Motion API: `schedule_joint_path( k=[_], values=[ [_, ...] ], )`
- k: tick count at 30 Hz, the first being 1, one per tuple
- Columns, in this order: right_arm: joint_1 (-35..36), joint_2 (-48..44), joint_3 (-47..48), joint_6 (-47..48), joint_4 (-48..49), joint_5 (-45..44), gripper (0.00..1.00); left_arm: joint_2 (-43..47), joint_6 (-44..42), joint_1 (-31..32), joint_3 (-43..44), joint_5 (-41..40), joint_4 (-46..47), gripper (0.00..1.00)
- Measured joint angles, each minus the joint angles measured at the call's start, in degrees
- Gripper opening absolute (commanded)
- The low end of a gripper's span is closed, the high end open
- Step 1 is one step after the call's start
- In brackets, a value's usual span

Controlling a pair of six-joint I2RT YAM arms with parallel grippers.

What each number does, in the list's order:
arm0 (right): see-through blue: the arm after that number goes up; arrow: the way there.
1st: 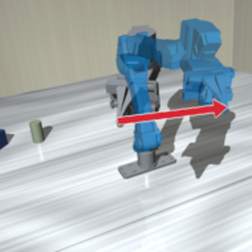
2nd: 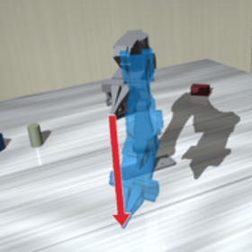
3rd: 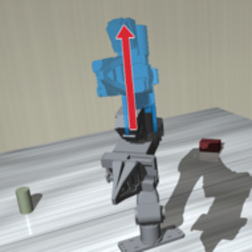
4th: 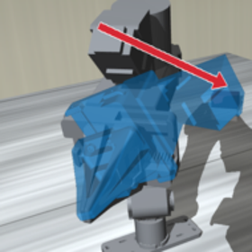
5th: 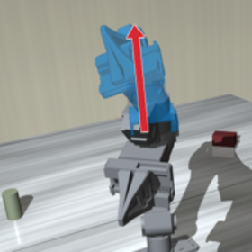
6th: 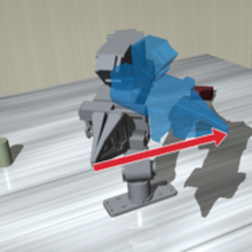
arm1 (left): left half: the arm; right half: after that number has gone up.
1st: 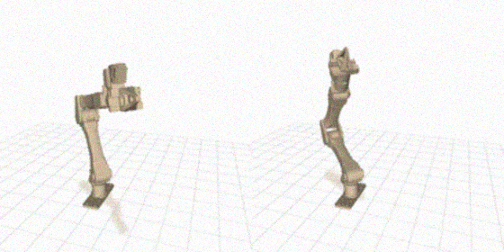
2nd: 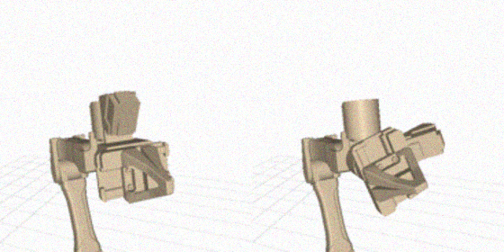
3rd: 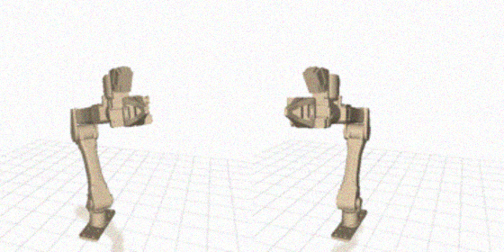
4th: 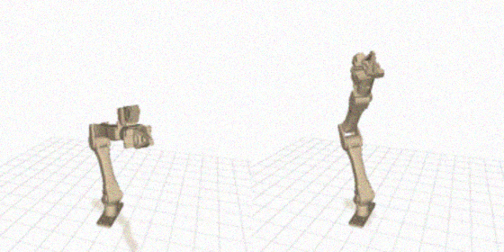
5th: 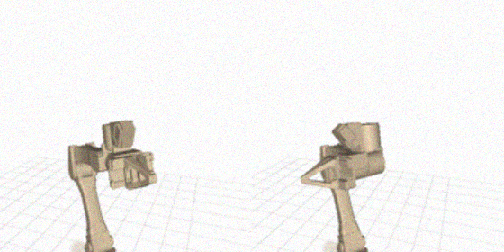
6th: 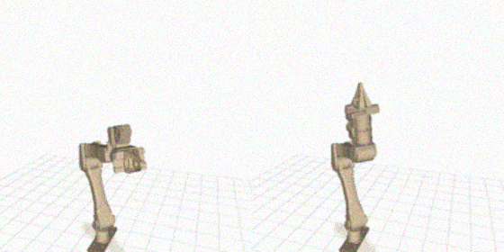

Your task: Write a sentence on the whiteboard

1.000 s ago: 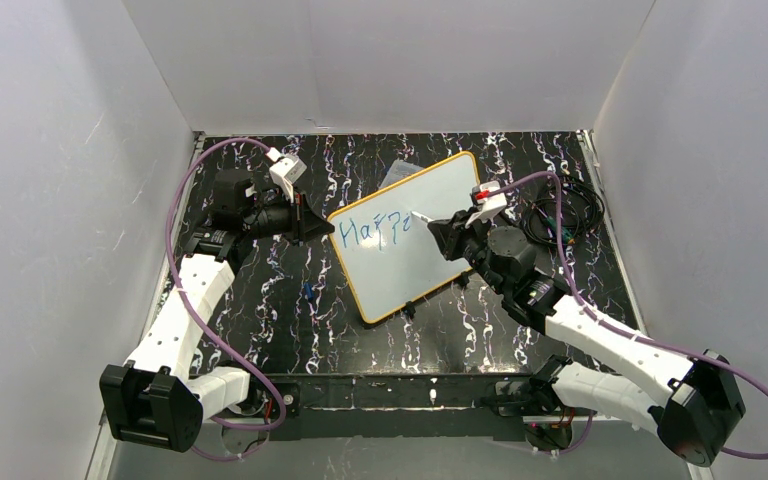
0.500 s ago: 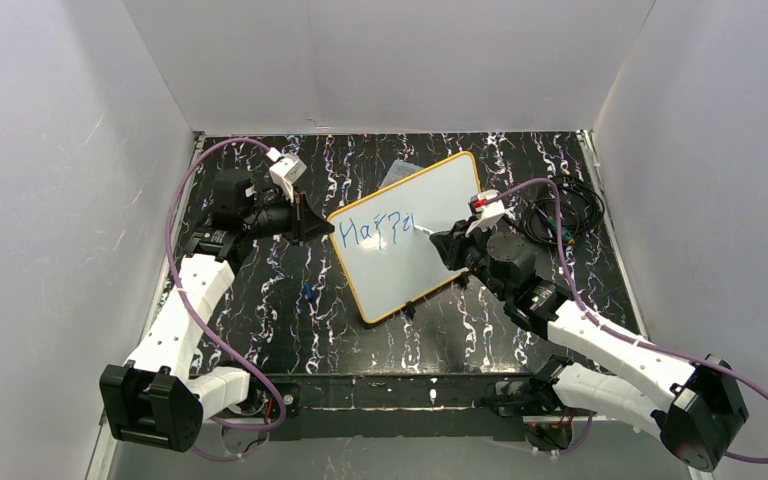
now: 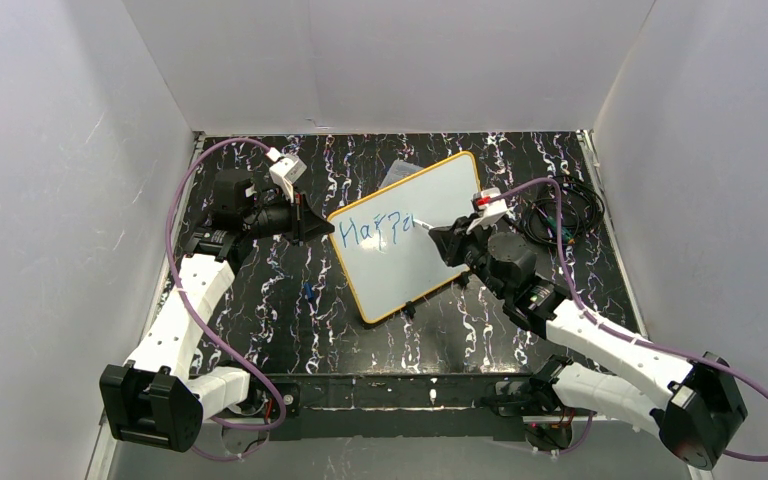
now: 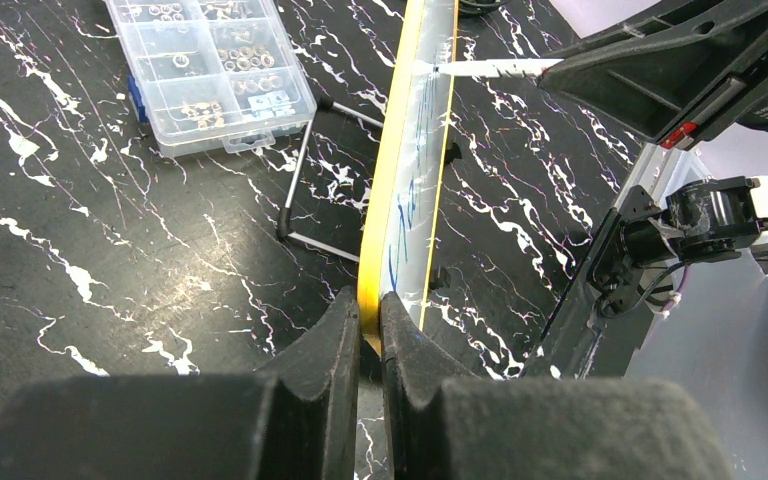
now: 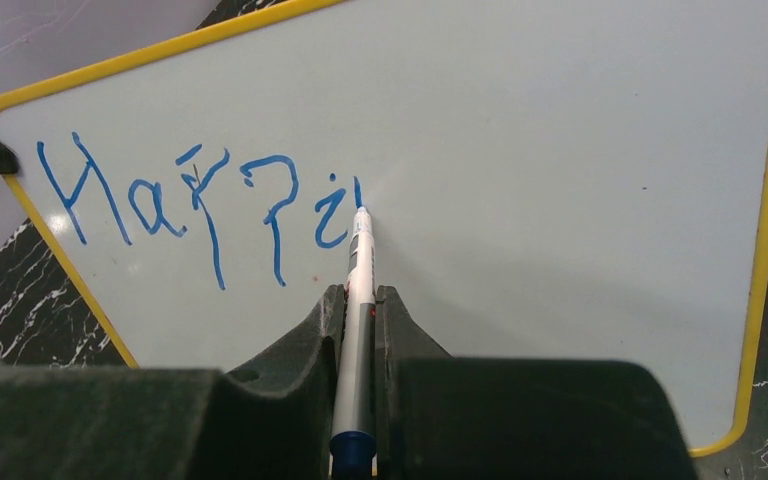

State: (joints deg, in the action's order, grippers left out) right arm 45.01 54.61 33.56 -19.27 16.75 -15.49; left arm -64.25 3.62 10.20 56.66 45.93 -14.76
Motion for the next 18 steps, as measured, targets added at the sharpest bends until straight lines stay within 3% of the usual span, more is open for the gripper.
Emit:
schedule_joint_path(
  k=[18],
  values=[
    [0.0,0.4,-0.2,0.0,2.7,-4.1,0.01,0.0,0.0,0.0,0.0,0.0,0.0,0.00]
  ],
)
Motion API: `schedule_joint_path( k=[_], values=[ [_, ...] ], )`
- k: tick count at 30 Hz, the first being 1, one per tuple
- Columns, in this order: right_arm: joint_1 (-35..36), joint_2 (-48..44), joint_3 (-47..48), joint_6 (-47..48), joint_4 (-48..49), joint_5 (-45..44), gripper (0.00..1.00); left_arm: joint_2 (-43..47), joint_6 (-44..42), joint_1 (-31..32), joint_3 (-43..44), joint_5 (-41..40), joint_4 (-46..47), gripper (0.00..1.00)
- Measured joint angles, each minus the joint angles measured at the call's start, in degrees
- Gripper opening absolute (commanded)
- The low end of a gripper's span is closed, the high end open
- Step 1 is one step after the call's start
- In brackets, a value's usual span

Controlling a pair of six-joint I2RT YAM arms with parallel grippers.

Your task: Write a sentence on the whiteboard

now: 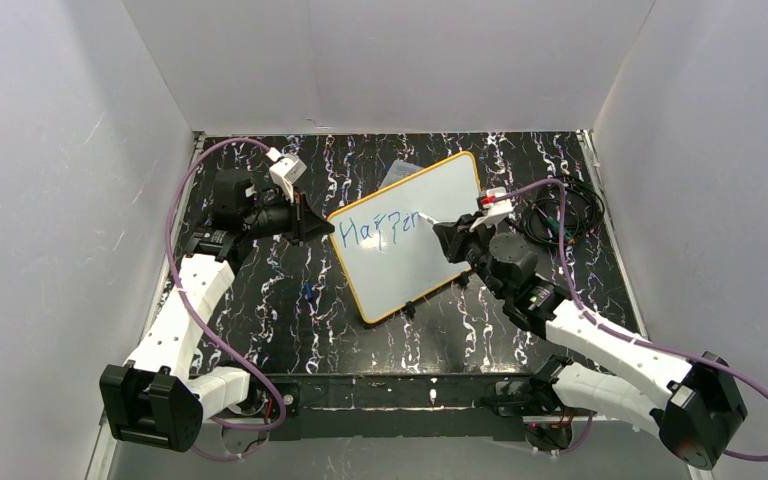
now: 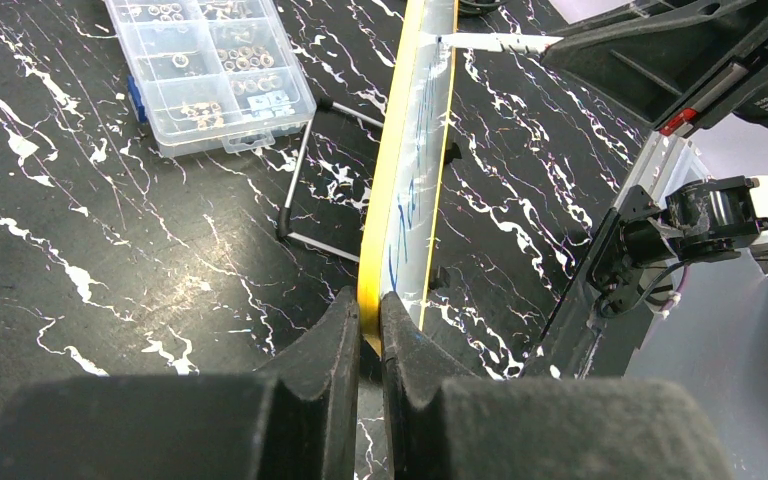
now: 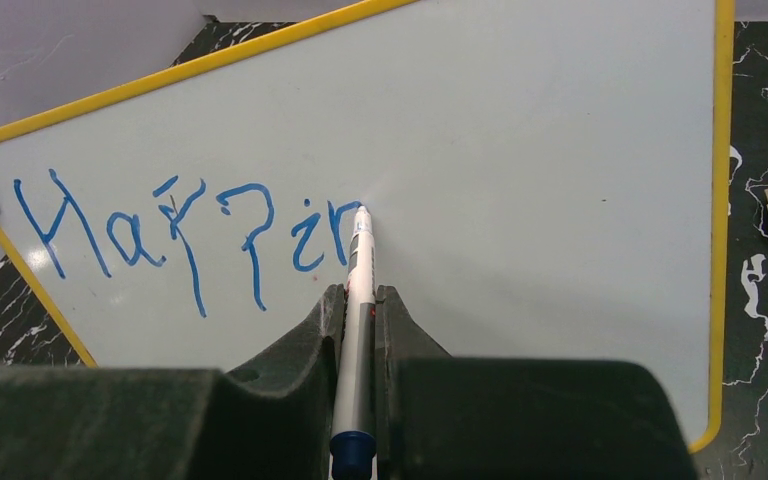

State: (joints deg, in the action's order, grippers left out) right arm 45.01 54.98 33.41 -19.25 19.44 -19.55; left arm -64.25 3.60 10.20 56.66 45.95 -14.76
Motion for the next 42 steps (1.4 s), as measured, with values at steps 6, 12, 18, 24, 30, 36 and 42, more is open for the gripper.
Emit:
schedule_joint_path(
  k=[6,12,18,24,30,36,42],
  values=[
    [0.0,-0.7,-0.6,-0.2,-1.7,0.4,0.01,0.0,0.0,0.0,0.0,0.0,0.0,0.00],
    [0.0,-2.0,-1.8,-0.5,-3.5,0.6,0.01,0.0,0.0,0.0,0.0,0.0,0.0,0.00],
    [0.0,-3.2,-1.8,-0.5,-5.1,0.6,0.01,0.0,0.0,0.0,0.0,0.2,0.0,0.00],
    [0.0,-3.9,-1.8,-0.3,-4.1,0.1,0.01,0.0,0.0,0.0,0.0,0.2,0.0,0.00],
    [0.0,-1.3,-1.7,0.2,-1.7,-0.1,0.01,0.0,0.0,0.0,0.0,0.0,0.0,0.00],
    [0.0,-1.0,-1.7,0.5,-0.8,-1.0,0.01,0.0,0.0,0.0,0.0,-0.2,-0.1,0.00],
    [0.0,-1.2,-1.7,1.1,-0.8,-3.5,0.01,0.0,0.0,0.0,0.0,0.0,-0.1,0.00]
  ],
)
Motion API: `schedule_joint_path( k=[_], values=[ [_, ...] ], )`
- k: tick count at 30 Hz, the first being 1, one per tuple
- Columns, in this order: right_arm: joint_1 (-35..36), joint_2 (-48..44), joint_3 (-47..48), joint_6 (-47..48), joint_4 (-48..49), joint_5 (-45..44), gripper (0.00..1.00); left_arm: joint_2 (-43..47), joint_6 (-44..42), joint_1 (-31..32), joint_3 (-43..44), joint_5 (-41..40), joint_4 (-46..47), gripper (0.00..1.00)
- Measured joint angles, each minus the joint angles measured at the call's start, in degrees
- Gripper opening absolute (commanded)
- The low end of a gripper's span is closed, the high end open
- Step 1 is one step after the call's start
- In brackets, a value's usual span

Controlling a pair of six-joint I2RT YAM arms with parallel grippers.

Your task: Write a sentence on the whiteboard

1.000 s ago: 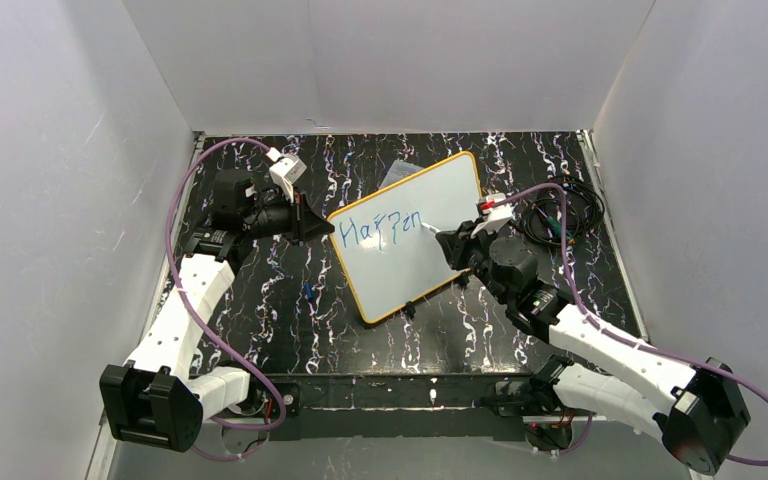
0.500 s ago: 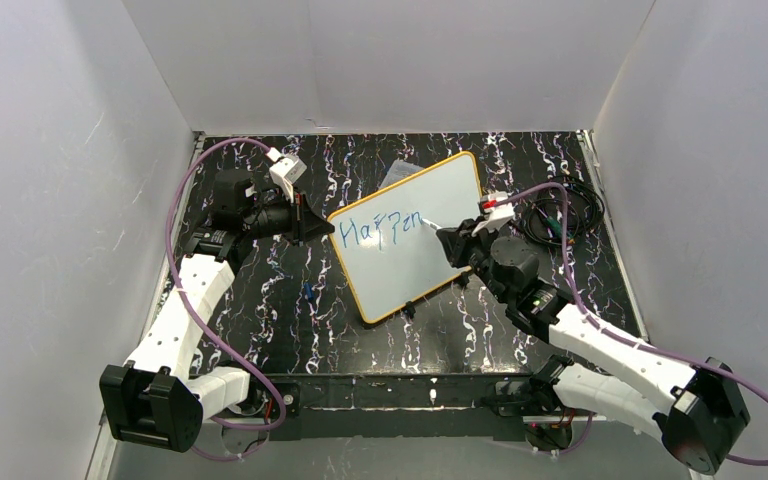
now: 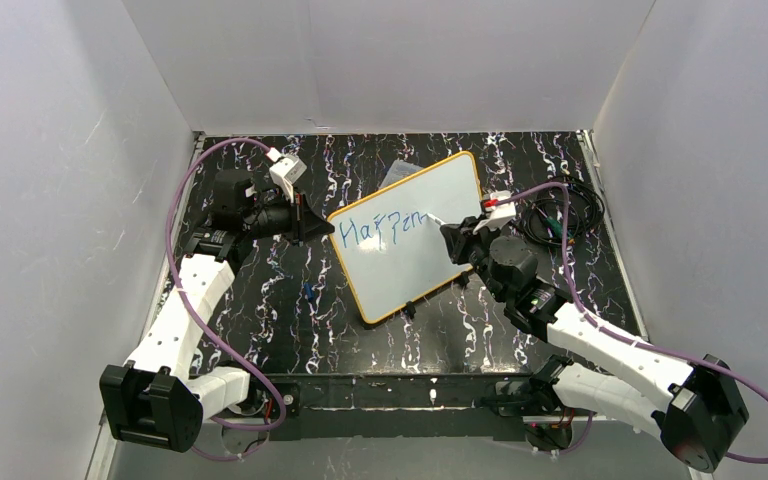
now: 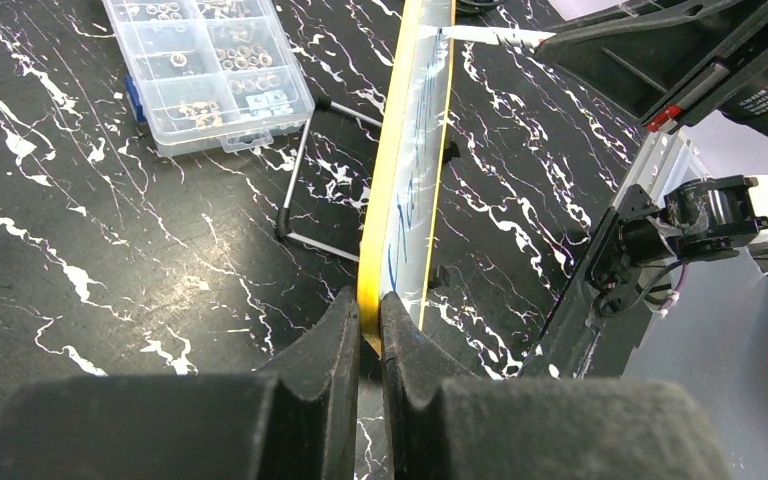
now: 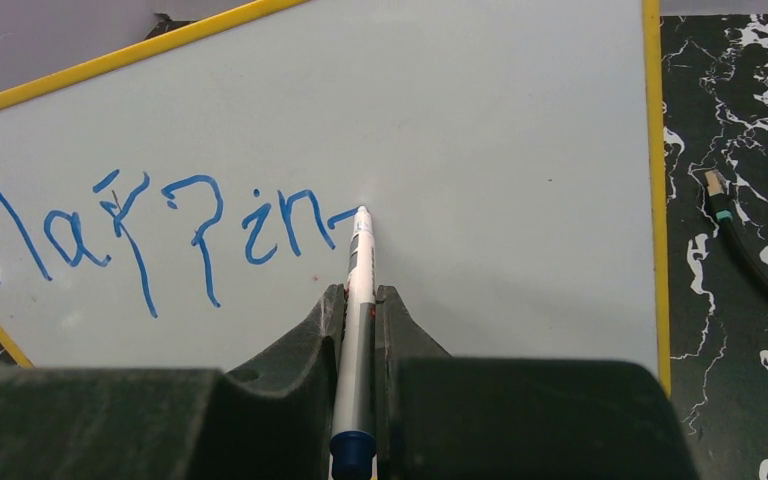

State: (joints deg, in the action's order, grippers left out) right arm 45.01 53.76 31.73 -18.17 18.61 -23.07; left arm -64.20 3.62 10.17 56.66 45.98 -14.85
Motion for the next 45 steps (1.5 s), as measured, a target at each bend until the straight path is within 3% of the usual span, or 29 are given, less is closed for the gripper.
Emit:
schedule_joint_path(
  k=[45],
  values=[
    [0.0,-0.8,-0.8,-1.2,-1.1,1.1,0.01,0.0,0.0,0.0,0.0,0.3,0.0,0.00]
  ],
)
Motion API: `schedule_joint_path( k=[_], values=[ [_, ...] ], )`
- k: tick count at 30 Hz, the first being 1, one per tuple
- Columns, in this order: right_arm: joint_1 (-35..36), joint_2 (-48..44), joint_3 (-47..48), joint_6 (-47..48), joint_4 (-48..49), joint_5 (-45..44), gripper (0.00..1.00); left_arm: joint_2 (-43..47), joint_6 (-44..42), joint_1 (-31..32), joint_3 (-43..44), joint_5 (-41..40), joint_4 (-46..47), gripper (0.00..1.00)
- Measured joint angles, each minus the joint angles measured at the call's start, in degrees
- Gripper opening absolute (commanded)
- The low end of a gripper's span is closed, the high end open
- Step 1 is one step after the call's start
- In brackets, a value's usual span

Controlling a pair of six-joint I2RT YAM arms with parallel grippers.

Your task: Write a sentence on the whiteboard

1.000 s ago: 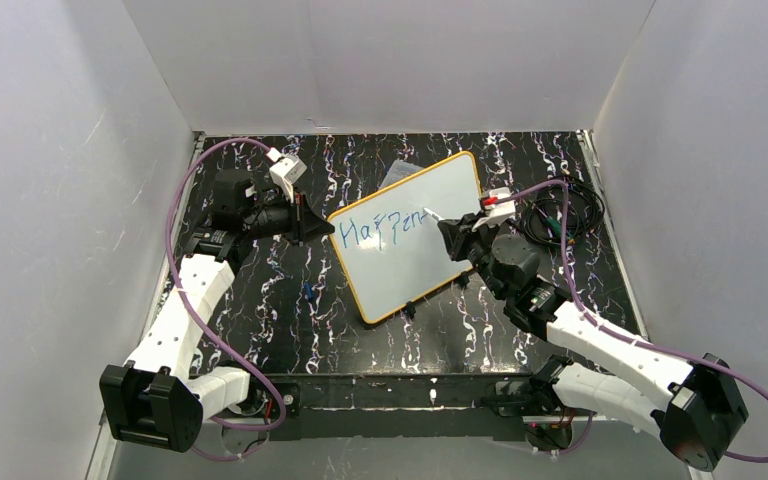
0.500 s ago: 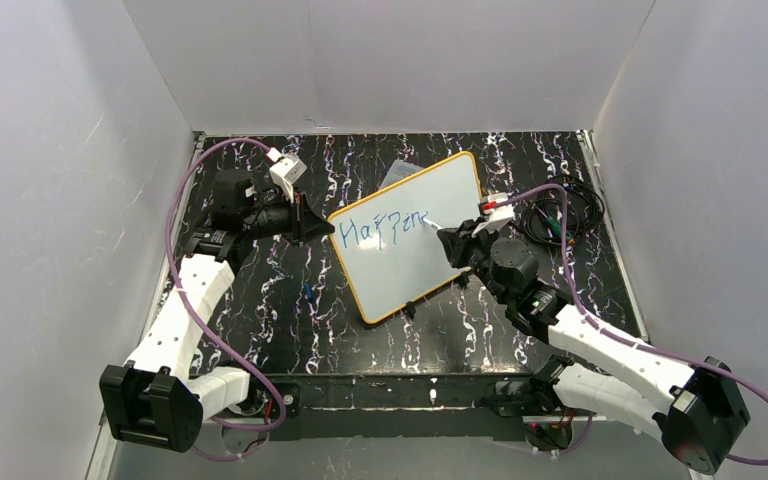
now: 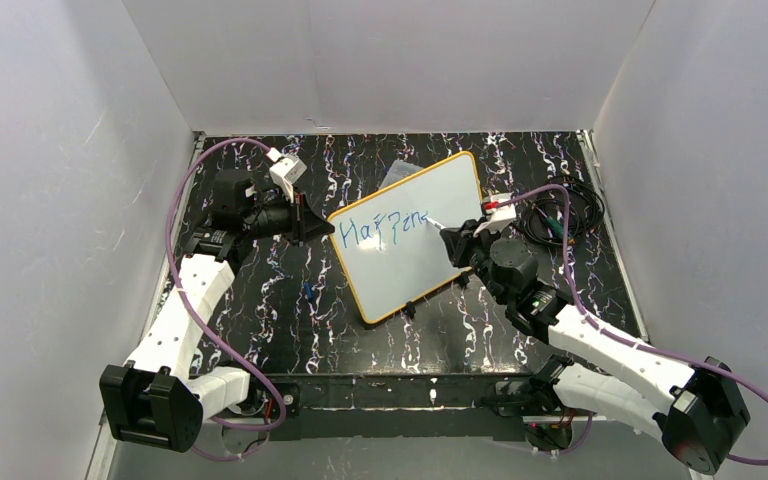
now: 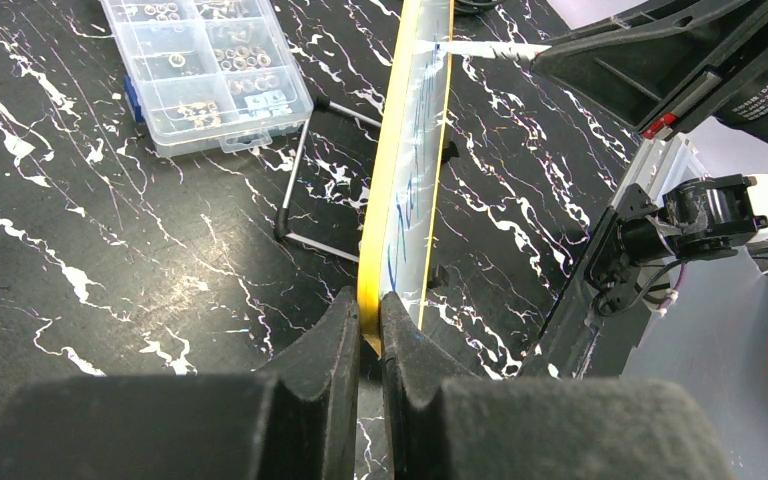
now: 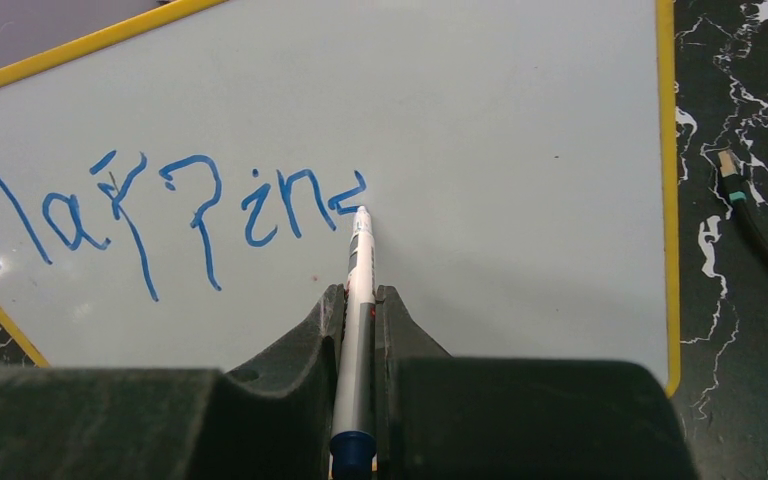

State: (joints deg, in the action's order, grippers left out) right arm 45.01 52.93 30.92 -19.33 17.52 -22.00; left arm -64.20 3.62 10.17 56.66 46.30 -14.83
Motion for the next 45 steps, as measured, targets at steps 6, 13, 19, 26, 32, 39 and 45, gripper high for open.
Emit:
schedule_joint_path(
  k=[6,13,19,26,32,39,45],
  values=[
    [0.0,0.0,0.0,0.1,-0.5,-2.8,0.01,0.0,0.0,0.0,0.0,0.0,0.0,0.00],
    [0.0,-0.2,0.0,0.2,-0.5,-2.4,0.01,0.0,0.0,0.0,0.0,0.0,0.0,0.00],
    [0.0,-0.8,0.1,0.2,0.3,-1.6,0.01,0.0,0.0,0.0,0.0,0.1,0.0,0.00],
    [0.0,0.2,0.6,0.7,1.6,-1.2,0.01,0.0,0.0,0.0,0.0,0.1,0.0,0.00],
    [0.0,0.9,0.6,1.5,2.4,-1.2,0.01,0.0,0.0,0.0,0.0,0.1,0.0,0.00],
    [0.0,1.2,0.7,1.8,3.7,-1.3,0.01,0.0,0.0,0.0,0.0,0.1,0.0,0.00],
    [0.0,1.9,0.9,2.5,4.6,-1.2,0.01,0.0,0.0,0.0,0.0,0.0,0.0,0.00]
  ],
)
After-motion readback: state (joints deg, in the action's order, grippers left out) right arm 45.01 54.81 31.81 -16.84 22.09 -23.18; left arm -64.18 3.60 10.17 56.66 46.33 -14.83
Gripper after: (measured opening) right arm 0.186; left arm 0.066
